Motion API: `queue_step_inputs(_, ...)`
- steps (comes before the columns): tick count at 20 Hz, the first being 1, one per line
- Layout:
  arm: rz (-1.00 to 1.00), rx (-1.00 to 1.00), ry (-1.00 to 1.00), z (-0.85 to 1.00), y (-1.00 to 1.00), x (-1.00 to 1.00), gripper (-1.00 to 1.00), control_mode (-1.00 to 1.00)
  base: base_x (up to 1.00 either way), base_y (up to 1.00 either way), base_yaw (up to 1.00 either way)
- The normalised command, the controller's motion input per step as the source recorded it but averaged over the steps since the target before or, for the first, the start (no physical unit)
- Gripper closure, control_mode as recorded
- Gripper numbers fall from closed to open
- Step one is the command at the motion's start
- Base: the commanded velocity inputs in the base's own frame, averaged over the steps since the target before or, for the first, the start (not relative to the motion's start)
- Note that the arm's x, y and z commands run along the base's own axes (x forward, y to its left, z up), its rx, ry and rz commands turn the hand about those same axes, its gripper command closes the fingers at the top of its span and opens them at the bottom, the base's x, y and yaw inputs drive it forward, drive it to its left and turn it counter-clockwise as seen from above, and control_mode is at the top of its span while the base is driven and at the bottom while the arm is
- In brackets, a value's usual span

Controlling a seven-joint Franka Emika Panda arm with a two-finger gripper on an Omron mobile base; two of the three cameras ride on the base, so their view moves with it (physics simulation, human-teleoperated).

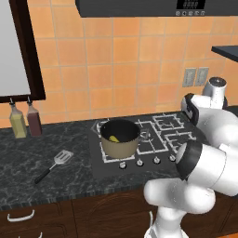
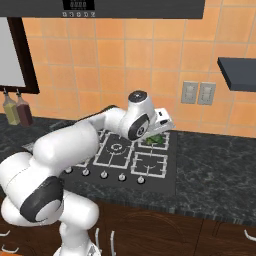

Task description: Put the cucumber and broccoli in the pot. Retrieve the spatula and lightly stir the vegetables in the pot.

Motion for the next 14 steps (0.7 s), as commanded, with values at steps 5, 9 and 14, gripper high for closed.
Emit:
queue_step_inputs(5, 0.00, 0.01, 0.08, 0.44, 1.00, 0.02, 1.00, -1.00, 0.00, 0.00, 0.00)
queue_step_inputs(9, 0.00, 0.05, 0.11, 0.39, 1.00, 0.15, 1.00, -1.00, 0.00, 0.00, 0.00)
queue_step_inputs(14, 0.00, 0.01, 0.11, 0.19, 1.00, 0.13, 1.00, -1.00, 0.00, 0.00, 0.00)
